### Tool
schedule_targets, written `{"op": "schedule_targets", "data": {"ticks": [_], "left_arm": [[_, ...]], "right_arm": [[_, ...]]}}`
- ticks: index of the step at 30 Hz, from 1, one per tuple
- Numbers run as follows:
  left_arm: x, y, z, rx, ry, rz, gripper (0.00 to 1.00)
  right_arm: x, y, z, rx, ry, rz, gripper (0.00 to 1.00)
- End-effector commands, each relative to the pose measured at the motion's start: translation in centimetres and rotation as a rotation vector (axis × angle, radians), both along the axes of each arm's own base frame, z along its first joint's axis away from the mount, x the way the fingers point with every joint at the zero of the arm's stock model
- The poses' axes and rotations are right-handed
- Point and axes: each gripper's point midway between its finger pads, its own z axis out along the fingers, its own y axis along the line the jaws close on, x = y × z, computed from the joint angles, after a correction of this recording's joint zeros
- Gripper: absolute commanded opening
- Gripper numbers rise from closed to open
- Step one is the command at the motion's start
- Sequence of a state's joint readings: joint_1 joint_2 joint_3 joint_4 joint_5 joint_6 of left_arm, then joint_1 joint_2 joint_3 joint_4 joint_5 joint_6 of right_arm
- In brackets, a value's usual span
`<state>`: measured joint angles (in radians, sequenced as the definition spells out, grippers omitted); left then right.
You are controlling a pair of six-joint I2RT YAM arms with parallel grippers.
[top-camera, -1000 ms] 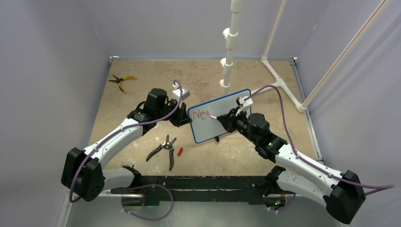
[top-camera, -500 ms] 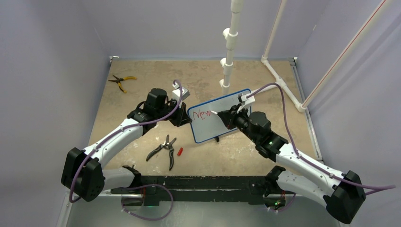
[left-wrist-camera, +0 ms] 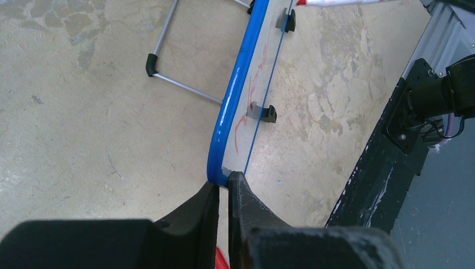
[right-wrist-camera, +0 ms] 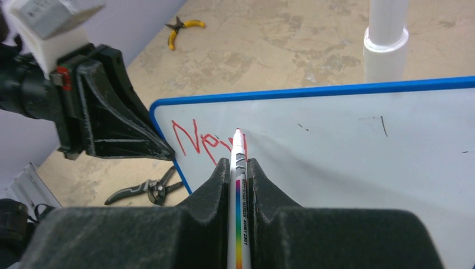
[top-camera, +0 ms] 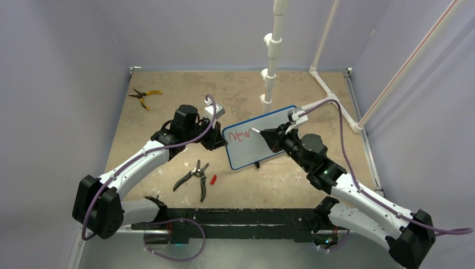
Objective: Write a sentence on the whiteboard
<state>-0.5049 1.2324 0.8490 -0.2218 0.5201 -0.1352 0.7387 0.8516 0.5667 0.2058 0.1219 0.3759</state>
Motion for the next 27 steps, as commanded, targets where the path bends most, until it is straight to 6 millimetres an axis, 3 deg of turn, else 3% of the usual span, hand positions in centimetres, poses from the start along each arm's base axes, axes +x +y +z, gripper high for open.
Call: {"op": "schedule_targets", "data": {"ticks": [1,27], "left_arm": [[1.1,0.0,2.0,-0.013,-0.102,0.003,0.0],[0.9,0.0,1.9,-0.016,-0.097,-0.001,0.0]], "right_arm": [[-0.6,-0.8,1.2,0.036,-0.027,-0.007,0.0],[0.7,-1.7,-0.8,-0.006,0.008,-0.085,0.0]]}}
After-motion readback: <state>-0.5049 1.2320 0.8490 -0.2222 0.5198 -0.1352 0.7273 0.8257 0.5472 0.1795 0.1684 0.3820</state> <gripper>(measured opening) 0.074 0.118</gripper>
